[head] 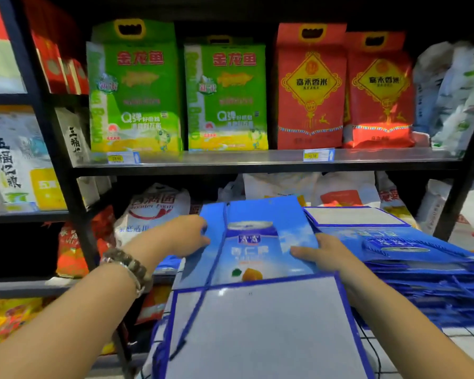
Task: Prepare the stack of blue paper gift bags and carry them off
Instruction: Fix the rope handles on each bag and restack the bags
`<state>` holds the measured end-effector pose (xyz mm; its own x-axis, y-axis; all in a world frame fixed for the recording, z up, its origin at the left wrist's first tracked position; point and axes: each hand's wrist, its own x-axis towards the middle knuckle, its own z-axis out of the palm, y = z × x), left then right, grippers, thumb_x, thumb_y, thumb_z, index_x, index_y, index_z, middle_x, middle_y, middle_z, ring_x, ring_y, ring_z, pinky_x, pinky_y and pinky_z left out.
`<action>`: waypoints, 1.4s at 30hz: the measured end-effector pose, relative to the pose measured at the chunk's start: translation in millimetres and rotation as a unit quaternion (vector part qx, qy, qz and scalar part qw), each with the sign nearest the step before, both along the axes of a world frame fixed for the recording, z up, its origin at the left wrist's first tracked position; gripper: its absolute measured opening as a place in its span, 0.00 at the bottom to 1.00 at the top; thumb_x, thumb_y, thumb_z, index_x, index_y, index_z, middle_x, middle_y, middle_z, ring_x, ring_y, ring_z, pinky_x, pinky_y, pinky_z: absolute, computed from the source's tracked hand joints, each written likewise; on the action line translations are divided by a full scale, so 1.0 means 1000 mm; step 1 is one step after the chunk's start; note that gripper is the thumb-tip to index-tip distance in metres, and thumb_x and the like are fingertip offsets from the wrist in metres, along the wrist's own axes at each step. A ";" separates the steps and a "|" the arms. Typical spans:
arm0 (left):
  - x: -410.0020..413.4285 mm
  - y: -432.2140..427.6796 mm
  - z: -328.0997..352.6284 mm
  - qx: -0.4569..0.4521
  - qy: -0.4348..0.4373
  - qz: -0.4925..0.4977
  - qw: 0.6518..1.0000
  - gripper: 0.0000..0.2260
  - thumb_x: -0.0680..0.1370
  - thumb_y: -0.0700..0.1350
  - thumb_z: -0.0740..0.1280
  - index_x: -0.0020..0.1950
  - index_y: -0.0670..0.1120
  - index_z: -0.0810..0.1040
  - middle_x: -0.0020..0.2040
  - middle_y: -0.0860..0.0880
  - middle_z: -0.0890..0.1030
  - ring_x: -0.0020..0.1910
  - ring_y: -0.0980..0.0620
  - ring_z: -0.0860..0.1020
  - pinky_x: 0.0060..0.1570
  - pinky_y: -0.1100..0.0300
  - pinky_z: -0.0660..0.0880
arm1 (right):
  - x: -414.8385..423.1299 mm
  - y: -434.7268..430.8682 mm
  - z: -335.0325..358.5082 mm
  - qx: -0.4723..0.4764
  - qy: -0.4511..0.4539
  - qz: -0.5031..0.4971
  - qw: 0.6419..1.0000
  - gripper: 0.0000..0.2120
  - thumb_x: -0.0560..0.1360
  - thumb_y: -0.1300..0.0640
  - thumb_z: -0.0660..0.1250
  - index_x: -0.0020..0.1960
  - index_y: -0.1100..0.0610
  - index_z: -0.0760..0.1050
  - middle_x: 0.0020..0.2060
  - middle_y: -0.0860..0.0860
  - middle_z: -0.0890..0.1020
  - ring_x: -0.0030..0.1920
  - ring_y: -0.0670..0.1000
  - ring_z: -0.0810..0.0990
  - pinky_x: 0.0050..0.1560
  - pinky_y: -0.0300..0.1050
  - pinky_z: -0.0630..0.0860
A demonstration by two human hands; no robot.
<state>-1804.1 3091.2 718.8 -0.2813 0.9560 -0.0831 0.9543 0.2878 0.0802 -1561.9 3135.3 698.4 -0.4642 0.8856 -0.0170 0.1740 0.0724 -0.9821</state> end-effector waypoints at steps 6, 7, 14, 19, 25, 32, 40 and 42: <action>0.002 -0.010 -0.042 -0.013 0.133 -0.056 0.989 0.22 0.77 0.56 0.63 0.70 0.55 0.66 0.65 0.50 0.72 0.63 0.48 0.72 0.54 0.56 0.70 | -0.003 0.013 -0.035 0.085 -0.264 0.017 0.961 0.08 0.73 0.54 0.68 0.41 0.51 0.70 0.37 0.44 0.76 0.34 0.38 0.72 0.24 0.26 0.65; 0.003 -0.010 -0.042 0.010 0.149 -0.099 0.984 0.22 0.77 0.55 0.63 0.70 0.57 0.66 0.65 0.52 0.72 0.63 0.49 0.72 0.54 0.56 0.71 | -0.004 0.013 -0.035 0.096 -0.306 0.024 0.947 0.10 0.73 0.51 0.68 0.39 0.50 0.67 0.37 0.44 0.74 0.35 0.40 0.71 0.26 0.28 0.65; 0.004 -0.008 -0.047 0.022 0.088 -0.265 0.960 0.09 0.78 0.52 0.62 0.55 0.55 0.79 0.60 0.59 0.77 0.60 0.58 0.73 0.54 0.59 0.72 | 0.000 0.016 -0.029 0.151 -0.470 0.040 0.869 0.22 0.71 0.40 0.67 0.31 0.54 0.62 0.29 0.49 0.66 0.29 0.46 0.66 0.28 0.38 0.60; 0.012 0.005 -0.048 0.063 0.070 -0.196 0.976 0.09 0.80 0.52 0.58 0.50 0.49 0.75 0.49 0.50 0.80 0.45 0.51 0.73 0.42 0.57 0.69 | -0.011 0.016 -0.006 0.227 -0.435 0.045 0.870 0.18 0.77 0.47 0.61 0.33 0.56 0.70 0.30 0.52 0.72 0.28 0.48 0.68 0.29 0.39 0.64; 0.011 0.025 -0.044 0.118 -0.008 -0.116 0.986 0.07 0.80 0.49 0.57 0.44 0.51 0.71 0.46 0.51 0.81 0.43 0.51 0.75 0.43 0.56 0.71 | -0.046 0.007 -0.014 0.038 -0.336 0.161 0.927 0.25 0.75 0.36 0.57 0.41 0.57 0.78 0.25 0.51 0.75 0.22 0.48 0.66 0.27 0.38 0.65; 0.014 0.031 -0.044 0.170 -0.117 -0.037 0.978 0.09 0.80 0.45 0.57 0.49 0.43 0.74 0.42 0.45 0.82 0.43 0.46 0.80 0.46 0.50 0.77 | -0.065 0.007 -0.027 0.078 -0.370 0.156 0.913 0.15 0.70 0.47 0.70 0.35 0.57 0.74 0.27 0.50 0.75 0.25 0.45 0.69 0.28 0.37 0.67; 0.003 0.033 -0.049 0.074 0.067 -0.028 0.995 0.10 0.79 0.45 0.57 0.48 0.42 0.76 0.44 0.43 0.78 0.39 0.46 0.72 0.37 0.56 0.69 | -0.063 0.002 -0.033 0.143 -0.411 0.206 0.877 0.11 0.70 0.53 0.70 0.41 0.62 0.79 0.43 0.57 0.82 0.41 0.50 0.79 0.32 0.38 0.71; 0.004 0.032 -0.050 0.038 0.110 -0.041 0.992 0.10 0.79 0.45 0.58 0.54 0.44 0.77 0.48 0.46 0.78 0.44 0.46 0.75 0.41 0.55 0.71 | -0.062 0.000 -0.034 0.173 -0.419 0.200 0.868 0.09 0.71 0.57 0.68 0.37 0.63 0.76 0.36 0.58 0.79 0.36 0.50 0.75 0.32 0.40 0.69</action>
<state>-1800.5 3123.3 669.3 -0.2067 0.9774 0.0443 0.9710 0.2105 -0.1137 -1624.2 3134.8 664.2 -0.6889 0.6758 -0.2620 0.7104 0.5579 -0.4290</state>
